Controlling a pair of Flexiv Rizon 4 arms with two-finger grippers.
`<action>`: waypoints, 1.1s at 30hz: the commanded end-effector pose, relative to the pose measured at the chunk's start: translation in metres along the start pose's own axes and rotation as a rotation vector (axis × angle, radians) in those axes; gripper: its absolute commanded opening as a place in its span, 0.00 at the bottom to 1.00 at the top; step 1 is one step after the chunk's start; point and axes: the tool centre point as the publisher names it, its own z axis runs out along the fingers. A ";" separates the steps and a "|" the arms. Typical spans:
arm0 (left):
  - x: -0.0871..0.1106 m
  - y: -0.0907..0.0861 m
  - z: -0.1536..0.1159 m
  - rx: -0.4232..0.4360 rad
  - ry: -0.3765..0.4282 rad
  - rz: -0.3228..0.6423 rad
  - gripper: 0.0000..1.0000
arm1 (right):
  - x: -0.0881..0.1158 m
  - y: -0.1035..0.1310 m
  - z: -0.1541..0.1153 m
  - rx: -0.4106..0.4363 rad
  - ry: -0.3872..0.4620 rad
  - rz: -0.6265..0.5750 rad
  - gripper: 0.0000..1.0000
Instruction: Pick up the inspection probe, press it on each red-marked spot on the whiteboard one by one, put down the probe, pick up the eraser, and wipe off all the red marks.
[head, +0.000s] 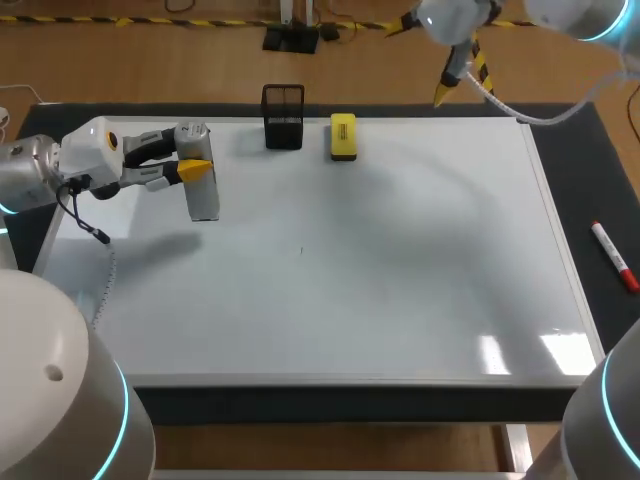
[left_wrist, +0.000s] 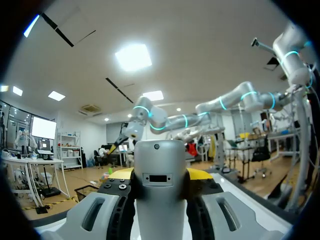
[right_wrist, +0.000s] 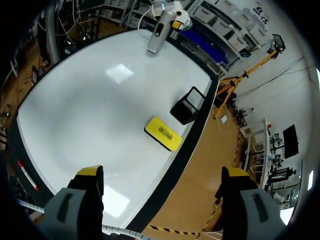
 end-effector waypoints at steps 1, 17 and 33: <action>0.000 -0.002 0.000 -0.002 0.000 0.000 0.00 | 0.004 0.001 -0.002 0.005 -0.006 -0.003 1.00; 0.000 -0.008 0.014 -0.023 0.047 0.003 0.00 | 0.004 0.001 -0.002 0.005 -0.006 -0.003 1.00; -0.081 -0.045 0.068 0.026 0.221 0.026 0.00 | 0.004 0.001 -0.002 0.005 -0.006 -0.003 1.00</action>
